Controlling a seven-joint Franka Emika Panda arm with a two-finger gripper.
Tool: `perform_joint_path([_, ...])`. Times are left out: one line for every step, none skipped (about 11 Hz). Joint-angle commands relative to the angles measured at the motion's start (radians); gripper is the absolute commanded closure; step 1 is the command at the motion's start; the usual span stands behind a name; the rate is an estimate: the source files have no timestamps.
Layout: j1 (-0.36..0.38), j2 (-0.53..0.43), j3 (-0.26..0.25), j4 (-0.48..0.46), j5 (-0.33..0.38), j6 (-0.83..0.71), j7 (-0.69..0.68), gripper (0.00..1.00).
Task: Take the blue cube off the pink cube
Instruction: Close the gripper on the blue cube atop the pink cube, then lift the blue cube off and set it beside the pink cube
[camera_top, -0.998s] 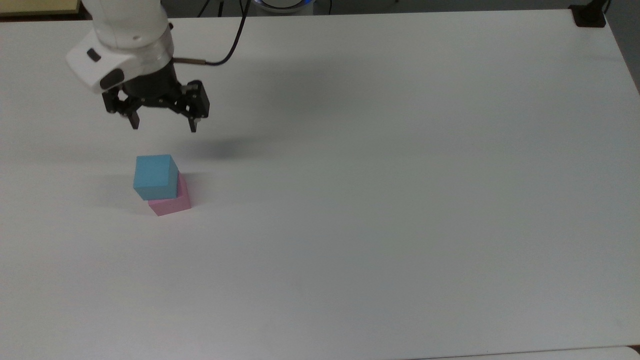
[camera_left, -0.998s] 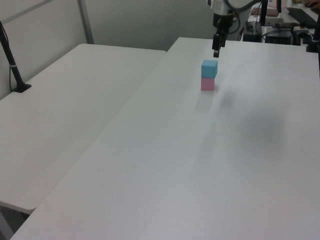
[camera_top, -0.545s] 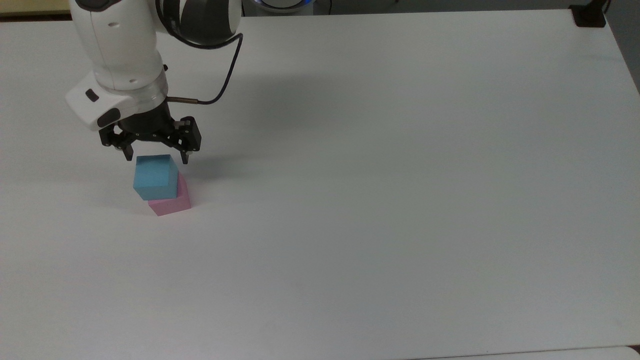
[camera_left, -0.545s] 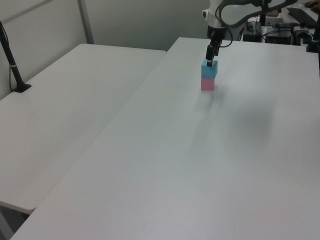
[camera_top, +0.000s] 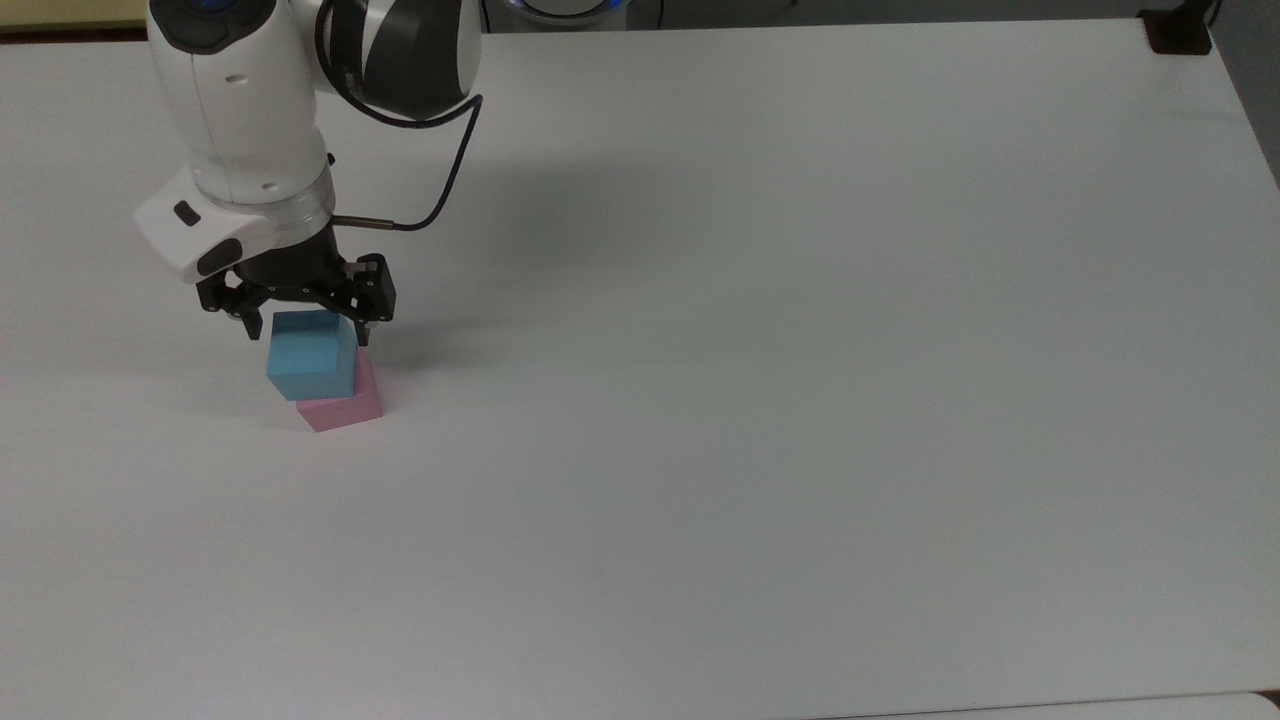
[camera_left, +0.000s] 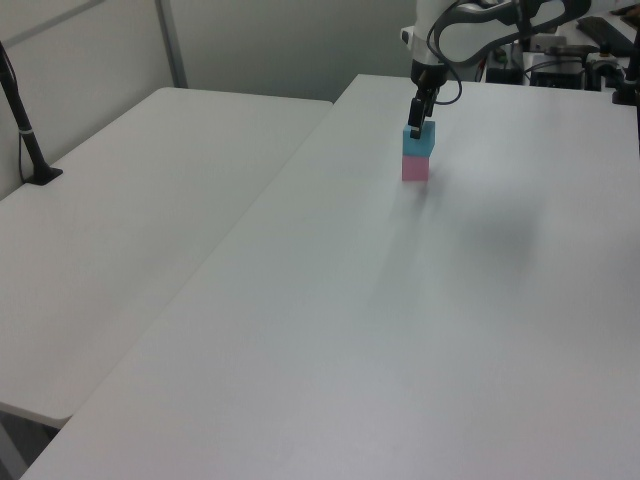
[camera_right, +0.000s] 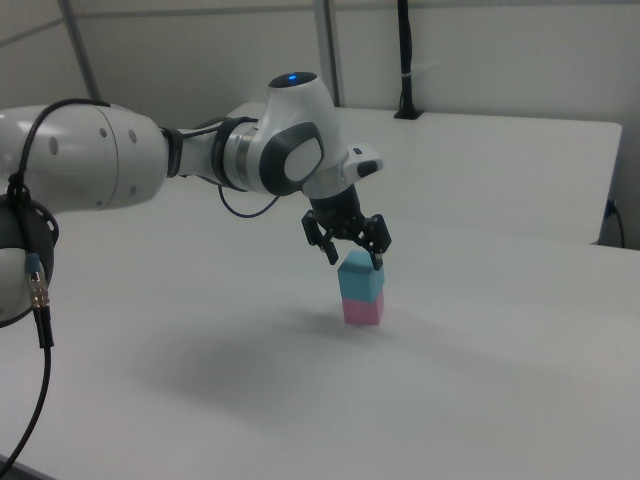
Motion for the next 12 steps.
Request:
perform_joint_path([0.002,0.024,-0.007,0.002,-0.014,0.077,-0.006,0.23])
perform_joint_path([0.002,0.022,-0.007,0.002,-0.018,0.077,-0.006,0.35])
perform_joint_path([0.003,0.015,-0.007,0.002,-0.018,0.071,-0.006,0.48])
perform_joint_path([0.006,0.002,-0.006,0.002,-0.014,0.064,-0.003,0.54])
perform_joint_path([0.009,-0.025,0.000,0.001,-0.008,0.038,0.003,0.55])
perform_joint_path([0.009,-0.053,0.008,0.005,-0.003,-0.029,0.003,0.55])
perform_joint_path([0.018,-0.073,0.013,0.005,-0.001,-0.070,0.003,0.55])
perform_joint_path([0.046,-0.079,0.014,0.005,0.000,-0.085,0.010,0.55])
perform_joint_path([0.084,-0.073,0.016,-0.001,-0.001,-0.088,0.035,0.55])
perform_joint_path([0.125,-0.059,0.014,-0.005,-0.011,-0.079,0.090,0.55])
perform_joint_path([0.164,-0.030,0.014,-0.012,-0.017,-0.062,0.137,0.55])
perform_joint_path([0.191,-0.016,0.014,-0.018,-0.018,-0.027,0.183,0.54])
